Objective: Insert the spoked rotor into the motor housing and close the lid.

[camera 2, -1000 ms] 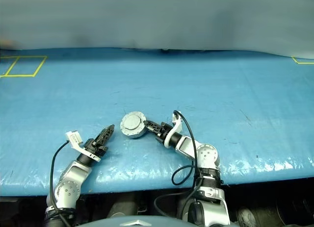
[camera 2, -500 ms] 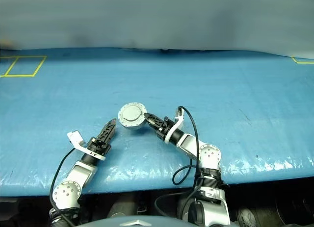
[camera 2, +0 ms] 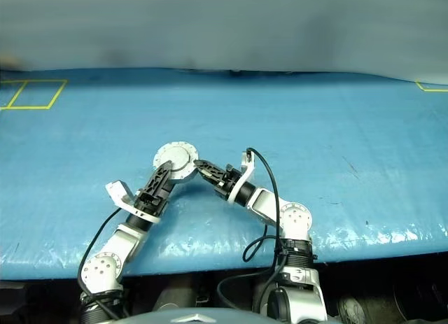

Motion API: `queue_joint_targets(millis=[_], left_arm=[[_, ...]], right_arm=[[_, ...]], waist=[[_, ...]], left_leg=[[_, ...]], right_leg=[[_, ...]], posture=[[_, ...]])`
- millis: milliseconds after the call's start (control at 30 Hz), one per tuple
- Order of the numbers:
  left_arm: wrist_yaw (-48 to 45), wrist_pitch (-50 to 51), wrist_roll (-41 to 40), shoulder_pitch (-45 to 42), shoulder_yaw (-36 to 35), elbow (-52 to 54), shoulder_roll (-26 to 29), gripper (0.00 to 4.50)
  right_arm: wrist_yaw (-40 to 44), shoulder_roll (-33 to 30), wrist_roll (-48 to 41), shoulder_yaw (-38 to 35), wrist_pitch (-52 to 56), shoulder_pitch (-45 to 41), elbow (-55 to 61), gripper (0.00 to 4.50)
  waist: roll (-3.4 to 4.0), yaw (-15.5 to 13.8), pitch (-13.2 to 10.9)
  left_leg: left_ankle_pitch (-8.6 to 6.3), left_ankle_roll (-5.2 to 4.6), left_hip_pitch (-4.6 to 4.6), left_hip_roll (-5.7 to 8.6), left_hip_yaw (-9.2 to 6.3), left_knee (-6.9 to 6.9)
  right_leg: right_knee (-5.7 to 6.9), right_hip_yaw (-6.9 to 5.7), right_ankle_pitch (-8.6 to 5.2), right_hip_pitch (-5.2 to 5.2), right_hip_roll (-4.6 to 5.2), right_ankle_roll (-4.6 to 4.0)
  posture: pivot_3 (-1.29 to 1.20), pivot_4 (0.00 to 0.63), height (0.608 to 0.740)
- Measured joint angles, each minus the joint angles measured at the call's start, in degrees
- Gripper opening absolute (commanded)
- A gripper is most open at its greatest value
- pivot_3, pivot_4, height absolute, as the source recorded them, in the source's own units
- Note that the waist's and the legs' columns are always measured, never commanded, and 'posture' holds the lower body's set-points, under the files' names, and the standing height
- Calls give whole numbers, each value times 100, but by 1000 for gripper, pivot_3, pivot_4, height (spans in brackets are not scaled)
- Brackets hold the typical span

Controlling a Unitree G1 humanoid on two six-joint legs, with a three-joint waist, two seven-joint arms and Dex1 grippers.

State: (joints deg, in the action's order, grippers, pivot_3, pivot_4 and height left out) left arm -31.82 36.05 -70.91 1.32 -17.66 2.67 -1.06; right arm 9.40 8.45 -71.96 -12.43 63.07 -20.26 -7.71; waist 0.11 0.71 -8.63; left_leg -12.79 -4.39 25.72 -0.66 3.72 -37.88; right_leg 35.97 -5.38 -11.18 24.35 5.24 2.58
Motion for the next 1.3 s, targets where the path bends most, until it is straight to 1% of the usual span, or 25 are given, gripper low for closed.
queue_joint_targets(millis=[167, 267, 400, 433, 700, 767, 800, 867, 933, 1100, 1133, 1200, 1300], left_arm=[[1, -68, -75, 0, -102, 0, -72, 4482], [-18, -136, -106, -2, -150, 0, -107, 3927], [-26, -145, -110, 0, -188, -18, -119, 2661], [-29, -120, -131, 1, -187, -22, -111, 2479], [17, -10, -121, 3, -189, -58, -58, 2431], [25, -35, -112, 7, -194, -60, -85, 2431], [35, -53, -100, 5, -193, -60, -100, 2431], [76, -89, -34, 6, -200, -77, -108, 2431], [122, -154, 63, 5, -199, -110, -125, 2431], [287, -407, 155, -75, -254, -210, -313, 2431], [413, -570, 298, -180, -273, -258, -332, 2431], [948, -1168, 757, -671, -435, -613, -331, 2431], [1478, -1833, 1097, -1354, -778, -1197, -387, 2431]], right_arm=[[-2, -1, 2, 5, -16, 0, 0, 1169], [-14, -1, 3, 7, -27, 0, 0, 1169], [-12, 0, -41, 42, -52, -7, 79, 1169], [-10, -1, -30, 49, -61, -8, 124, 1169], [29, -7, 136, 89, -120, -6, 171, 1169], [166, -55, 337, 223, -226, 29, 285, 1855], [201, -73, 429, 285, -290, 45, 322, 2094], [318, -95, 562, 369, -376, 67, 367, 2759], [357, -101, 664, 455, -468, 67, 383, 3317], [421, -108, 1053, 580, -830, 48, 405, 3317], [427, -115, 1147, 578, -951, 49, 408, 3317], [475, -162, 1412, 611, -1223, 76, 437, 3317], [597, -351, 1652, 654, -1393, 168, 522, 3317]], waist=[[0, 1, 0], [0, 0, 0], [0, -2, 0], [0, -2, 0], [0, 1, 0], [0, 0, 0], [-1, -1, 0], [-1, 0, 0], [-1, 1, 0], [-1, -8, 0], [-1, -13, 0], [-2, -23, 0], [-7, -25, -2]], left_leg=[[0, 0, 0, 0, 0, -2], [0, -1, 0, 0, 1, -3], [-1, -1, 0, 0, 1, -3], [-1, -1, 0, 0, 1, -4], [-1, -2, 0, 0, 1, -6], [-1, -2, 0, 0, 2, -6], [-1, -2, 0, 0, 2, -7], [-1, -2, -1, 0, 2, -7], [-1, -2, -1, 0, 2, -9], [-1, -2, 0, 1, 2, -14], [0, -2, -1, 1, 1, -15], [5, -2, -1, -1, 0, -20], [8, -9, 1, 4, 2, -25]], right_leg=[[0, 0, 0, 0, -2, 0], [0, 1, 0, -1, -1, -1], [0, 1, 1, -1, -2, 0], [1, 1, 1, -1, -2, 0], [2, 2, 3, -2, -4, 2], [2, 3, 3, -2, -4, 2], [2, 3, 2, -2, -4, 3], [3, 3, 3, -2, -4, 3], [4, 3, 3, -2, -5, 1], [4, 3, 2, -2, -4, 2], [5, 2, 2, -4, -4, 2], [6, 0, 0, -5, -7, 4], [4, 3, 4, -10, -5, 9]], posture=[[0, 150, 740], [0, 150, 740], [0, 150, 740], [0, 150, 740], [0, 150, 740], [0, 150, 740], [0, 150, 740], [0, 150, 740], [0, 150, 740], [0, 150, 740], [0, 150, 740], [0, 150, 740], [0, 150, 740]])
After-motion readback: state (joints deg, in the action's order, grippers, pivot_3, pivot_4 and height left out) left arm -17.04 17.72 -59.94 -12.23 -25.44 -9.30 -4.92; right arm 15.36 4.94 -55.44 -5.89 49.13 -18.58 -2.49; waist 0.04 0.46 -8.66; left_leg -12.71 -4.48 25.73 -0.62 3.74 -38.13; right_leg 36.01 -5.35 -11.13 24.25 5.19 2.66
